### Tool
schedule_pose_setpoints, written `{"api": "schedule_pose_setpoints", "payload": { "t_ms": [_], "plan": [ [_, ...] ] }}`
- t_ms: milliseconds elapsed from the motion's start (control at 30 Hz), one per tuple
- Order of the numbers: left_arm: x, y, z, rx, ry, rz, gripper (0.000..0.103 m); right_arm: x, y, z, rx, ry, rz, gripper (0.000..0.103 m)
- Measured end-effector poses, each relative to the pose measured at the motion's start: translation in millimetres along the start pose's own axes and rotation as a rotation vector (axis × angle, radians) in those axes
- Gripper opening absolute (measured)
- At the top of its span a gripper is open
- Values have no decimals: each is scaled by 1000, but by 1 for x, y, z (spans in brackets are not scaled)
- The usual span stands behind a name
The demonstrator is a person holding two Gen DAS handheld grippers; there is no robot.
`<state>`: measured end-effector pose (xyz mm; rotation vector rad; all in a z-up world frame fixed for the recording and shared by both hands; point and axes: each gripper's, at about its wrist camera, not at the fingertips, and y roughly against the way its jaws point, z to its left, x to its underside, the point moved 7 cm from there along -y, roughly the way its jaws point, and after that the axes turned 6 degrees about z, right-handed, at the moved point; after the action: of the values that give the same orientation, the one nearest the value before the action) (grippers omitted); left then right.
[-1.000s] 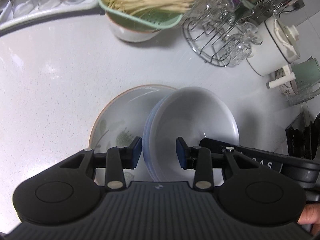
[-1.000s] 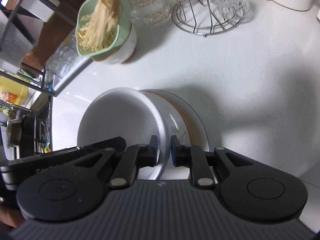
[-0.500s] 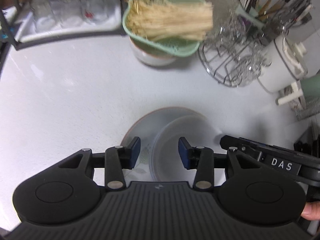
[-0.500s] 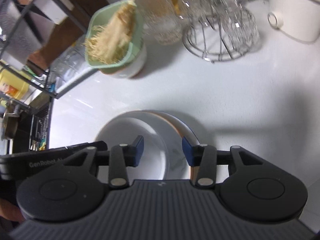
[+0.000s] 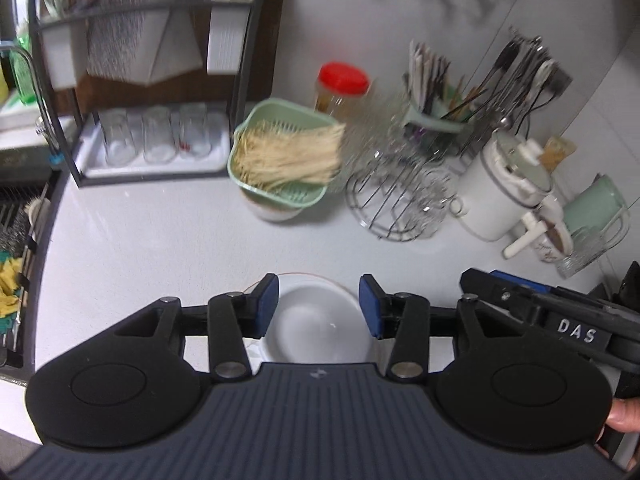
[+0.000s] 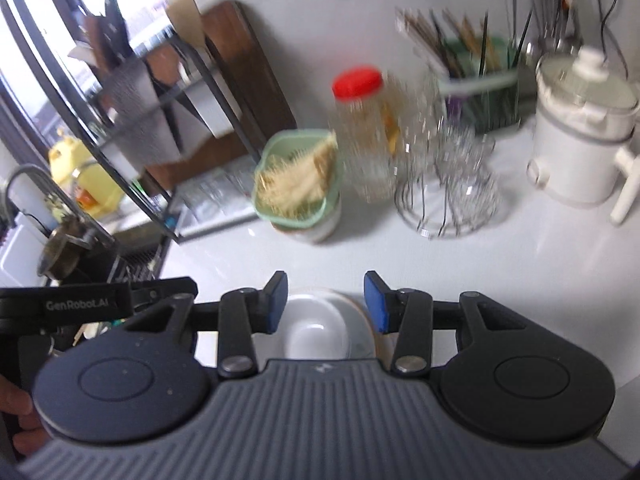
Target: Organize plates and bowls
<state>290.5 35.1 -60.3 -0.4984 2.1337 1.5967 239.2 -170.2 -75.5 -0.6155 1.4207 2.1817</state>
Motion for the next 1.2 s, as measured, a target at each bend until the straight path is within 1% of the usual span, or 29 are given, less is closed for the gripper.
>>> {"api": "schedule_pose_setpoints", "payload": {
  "t_ms": [67,200,267,333,433,600,633,667,700,733,767,800,900,967,1100,1200],
  "plan": [
    [7,20,-10,-11,-8,-35,58,0,20,-1,-4,17,-43,45],
    [28,53,-35,-44,-40,-103,61,9,52,-4,-11,45,-99,45],
    [40,64,-47,-60,-55,-114,61,16,68,-6,-19,45,-119,46],
    [53,77,-57,-52,-57,-127,61,22,85,-6,-21,64,-144,46],
    [73,95,-66,-61,-53,-147,62,33,106,-6,-30,70,-176,46],
    [111,117,-76,-68,-38,-170,68,55,132,-13,-22,82,-215,46],
    [120,120,-77,-74,-35,-174,71,61,136,-14,-18,84,-219,46],
    [129,122,-78,-84,-31,-175,75,67,140,-16,-13,84,-222,49],
    [139,124,-78,-92,-28,-177,77,73,143,-18,-10,85,-227,60],
    [147,126,-77,-102,-22,-174,85,79,147,-18,-11,94,-234,73],
    [156,127,-77,-109,-15,-169,91,86,150,-19,-11,107,-241,80],
    [164,128,-77,-112,-10,-163,93,92,152,-19,-7,117,-246,89],
    [184,134,-74,-132,0,-160,97,107,157,-22,17,128,-259,90],
    [193,138,-73,-140,13,-169,100,115,159,-24,17,122,-260,90],
    [209,145,-72,-153,25,-173,100,130,165,-26,11,113,-276,91],
    [218,147,-71,-159,34,-171,100,140,167,-25,10,129,-267,91]
  ]
}}
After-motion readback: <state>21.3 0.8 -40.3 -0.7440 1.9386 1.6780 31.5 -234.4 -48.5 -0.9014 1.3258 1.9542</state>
